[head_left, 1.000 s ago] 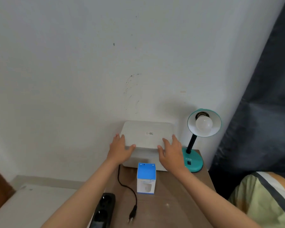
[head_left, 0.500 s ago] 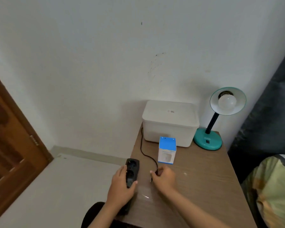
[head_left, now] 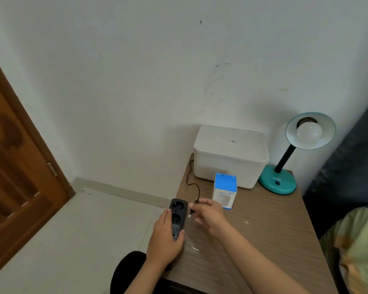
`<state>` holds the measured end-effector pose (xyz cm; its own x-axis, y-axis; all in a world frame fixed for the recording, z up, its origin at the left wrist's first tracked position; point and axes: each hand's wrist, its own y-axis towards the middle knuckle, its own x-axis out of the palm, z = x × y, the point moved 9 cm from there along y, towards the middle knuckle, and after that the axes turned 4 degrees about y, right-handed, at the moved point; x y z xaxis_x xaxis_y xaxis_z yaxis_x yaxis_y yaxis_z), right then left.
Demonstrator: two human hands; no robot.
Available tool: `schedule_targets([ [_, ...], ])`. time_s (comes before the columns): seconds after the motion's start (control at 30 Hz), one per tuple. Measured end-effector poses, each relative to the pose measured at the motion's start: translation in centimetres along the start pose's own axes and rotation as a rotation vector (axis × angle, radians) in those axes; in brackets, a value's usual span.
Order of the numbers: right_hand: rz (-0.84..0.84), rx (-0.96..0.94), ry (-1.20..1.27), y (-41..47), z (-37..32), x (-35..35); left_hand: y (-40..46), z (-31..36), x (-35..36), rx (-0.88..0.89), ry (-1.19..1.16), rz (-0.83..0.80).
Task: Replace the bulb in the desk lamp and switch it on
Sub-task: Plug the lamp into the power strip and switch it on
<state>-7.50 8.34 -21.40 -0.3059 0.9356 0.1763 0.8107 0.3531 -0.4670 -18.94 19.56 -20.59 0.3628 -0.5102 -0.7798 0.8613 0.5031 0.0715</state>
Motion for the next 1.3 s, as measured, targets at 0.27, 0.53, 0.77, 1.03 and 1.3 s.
schedule_targets([
  [0.27,0.120,-0.367,-0.427,1.2,-2.7,2.5,0.0,-0.2,0.0,-0.020,-0.027,0.006],
  [0.53,0.054,-0.532,-0.699,1.0,-2.6,4.9,0.1,-0.5,0.1,-0.030,-0.020,0.004],
  [0.77,0.066,-0.481,-0.741,1.8,-1.7,4.6,0.2,-0.9,0.2,-0.019,-0.014,0.014],
  [1.03,-0.005,-0.549,-0.584,-0.9,-1.1,-1.0,0.1,0.3,1.1,-0.063,0.406,0.016],
  [1.3,0.430,-0.582,-0.698,-1.2,-4.2,-17.5,-1.4,11.5,10.5,0.279,0.153,-0.107],
])
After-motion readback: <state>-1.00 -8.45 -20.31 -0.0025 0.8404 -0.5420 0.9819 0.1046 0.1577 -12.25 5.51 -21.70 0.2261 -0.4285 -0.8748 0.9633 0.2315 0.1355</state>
